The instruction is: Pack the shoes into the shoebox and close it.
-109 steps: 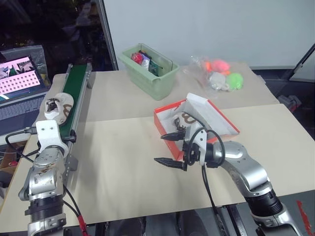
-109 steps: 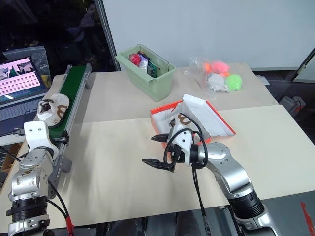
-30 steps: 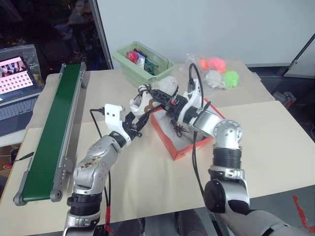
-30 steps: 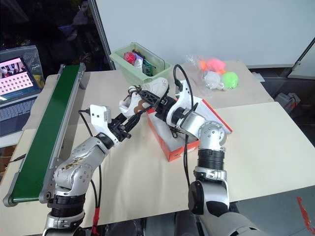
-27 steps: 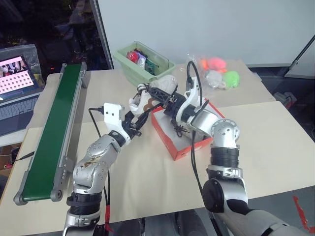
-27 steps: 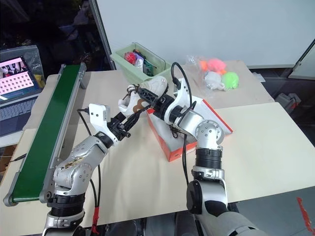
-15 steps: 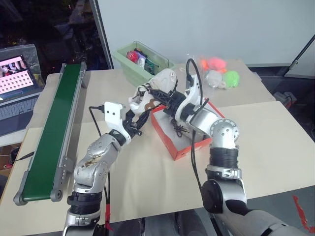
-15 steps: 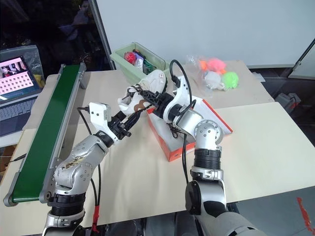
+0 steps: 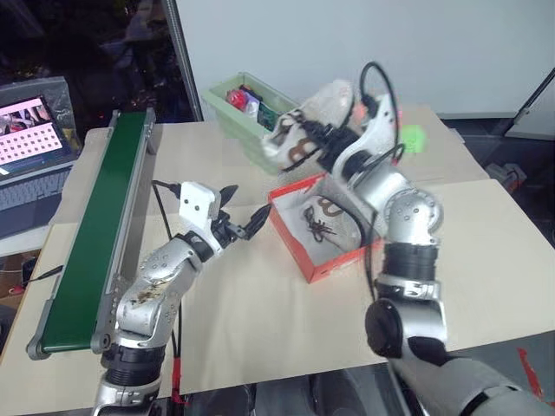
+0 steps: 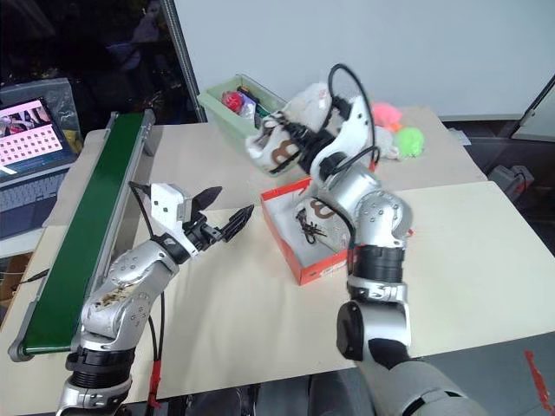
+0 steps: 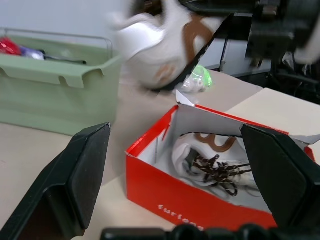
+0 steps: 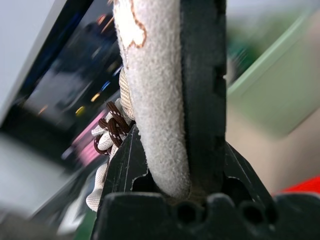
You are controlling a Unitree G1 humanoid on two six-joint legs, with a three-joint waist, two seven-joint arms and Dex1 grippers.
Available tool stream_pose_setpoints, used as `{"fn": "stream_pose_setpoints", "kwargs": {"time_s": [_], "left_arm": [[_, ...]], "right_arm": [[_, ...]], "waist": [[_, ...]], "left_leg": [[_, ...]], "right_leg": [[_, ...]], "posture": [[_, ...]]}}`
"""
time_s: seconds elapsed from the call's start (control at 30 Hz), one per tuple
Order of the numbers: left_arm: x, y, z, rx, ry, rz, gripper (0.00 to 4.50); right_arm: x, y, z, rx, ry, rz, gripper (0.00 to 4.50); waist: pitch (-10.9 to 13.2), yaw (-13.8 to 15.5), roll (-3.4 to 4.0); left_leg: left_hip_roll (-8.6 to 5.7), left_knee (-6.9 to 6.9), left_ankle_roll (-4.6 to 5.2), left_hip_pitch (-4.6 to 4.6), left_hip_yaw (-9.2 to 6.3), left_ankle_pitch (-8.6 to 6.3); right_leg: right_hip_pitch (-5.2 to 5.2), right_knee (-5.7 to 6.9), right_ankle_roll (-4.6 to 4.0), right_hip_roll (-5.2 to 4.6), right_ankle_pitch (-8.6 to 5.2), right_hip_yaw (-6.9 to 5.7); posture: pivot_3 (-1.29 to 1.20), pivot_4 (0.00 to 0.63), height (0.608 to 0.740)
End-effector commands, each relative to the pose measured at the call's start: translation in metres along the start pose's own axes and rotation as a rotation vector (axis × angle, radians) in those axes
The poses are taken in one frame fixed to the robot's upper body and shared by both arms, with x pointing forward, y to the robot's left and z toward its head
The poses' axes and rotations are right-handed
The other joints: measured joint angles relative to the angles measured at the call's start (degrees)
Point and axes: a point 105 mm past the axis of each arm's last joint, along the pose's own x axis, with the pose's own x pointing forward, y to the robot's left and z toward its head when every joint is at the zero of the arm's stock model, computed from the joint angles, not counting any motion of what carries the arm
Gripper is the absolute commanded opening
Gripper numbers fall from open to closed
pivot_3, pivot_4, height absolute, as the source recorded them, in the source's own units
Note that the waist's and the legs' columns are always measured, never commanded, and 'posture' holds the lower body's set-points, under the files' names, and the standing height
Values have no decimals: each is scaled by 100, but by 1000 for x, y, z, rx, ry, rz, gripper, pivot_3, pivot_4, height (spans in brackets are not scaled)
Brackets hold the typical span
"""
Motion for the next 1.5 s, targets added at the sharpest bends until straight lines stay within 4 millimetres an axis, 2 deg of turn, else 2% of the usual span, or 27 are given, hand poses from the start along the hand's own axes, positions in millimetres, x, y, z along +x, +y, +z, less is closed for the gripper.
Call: {"fn": "stream_pose_setpoints", "kwargs": {"time_s": [0.03,0.1,0.17,0.23,0.37,0.5,0.6,0.7,0.8,1.07,1.17,1.3,1.4,1.5], "left_arm": [[-14,-5,-4,79,35,-67,4435],[-17,-7,-11,109,70,-97,4435],[-16,-7,-15,125,87,-112,4435],[-13,-7,-16,124,85,-117,4435],[-7,-16,-14,112,64,-143,4435],[-10,-23,-18,114,72,-162,4435],[-13,-24,-18,113,74,-166,4435],[-14,-26,-20,109,82,-164,4435],[-14,-28,-19,97,82,-159,4435],[-25,-38,-26,52,112,-137,4435],[-27,-40,-26,41,112,-130,4435],[-28,-45,-29,39,122,-145,4435],[-26,-45,-27,48,118,-161,4500],[-25,-43,-27,58,117,-181,4500]], "right_arm": [[-13,36,34,-365,168,194,1228],[-24,40,23,-477,352,257,1228],[-33,37,15,-503,507,280,1228],[-37,29,10,-524,613,271,1228],[-43,7,-19,-553,845,277,1228],[-40,-17,-44,-527,967,264,1228],[-38,-29,-53,-532,1017,256,1228],[-34,-34,-66,-551,1065,276,1228],[-33,-35,-79,-563,1111,306,1228],[-36,-35,-134,-639,1273,422,1228],[-29,-31,-147,-650,1257,427,1228],[-17,-30,-152,-650,1182,379,1228],[-12,-29,-150,-602,1149,340,2033],[-6,-20,-148,-601,1120,350,3095]], "waist": [[12,-2,20],[17,-17,28],[16,-33,28],[16,-40,27],[16,0,27],[16,-9,27],[16,5,27],[16,3,27],[16,-11,27],[15,-7,29],[12,-5,27],[4,-25,25],[4,-49,26],[4,-53,26]], "left_leg": [[-1,1,1,-7,11,0],[6,-3,3,-22,40,-1],[24,-6,4,-22,50,-2],[56,-6,12,-11,83,-7],[73,1,17,19,91,-10],[73,3,22,12,93,-14],[75,3,21,-6,92,-14],[77,15,14,-43,93,-10],[79,18,9,-45,99,-7],[81,20,8,-39,91,-8],[80,22,6,-37,88,-8],[80,22,0,-13,89,-13],[83,22,-1,3,98,-15],[89,22,-2,2,99,-15]], "right_leg": [[-7,0,0,0,0,2],[-38,-1,-1,1,0,4],[-45,-6,-6,15,-3,3],[-35,-12,-19,31,4,3],[11,-34,-24,36,9,-1],[12,-59,-19,36,19,-1],[-9,-60,-21,36,22,-1],[-61,-46,-28,36,27,1],[-72,-4,-31,36,29,4],[-73,3,-31,37,29,4],[-72,1,-31,36,29,4],[-67,0,-36,36,33,4],[-66,3,-42,39,36,4],[-68,5,-47,47,39,4]], "posture": [[0,150,740],[0,150,740],[0,150,740],[0,150,740],[0,150,740],[0,150,740],[0,150,740],[0,150,740],[0,150,740],[0,150,740],[0,150,740],[0,150,740],[0,150,740],[0,150,740]]}}
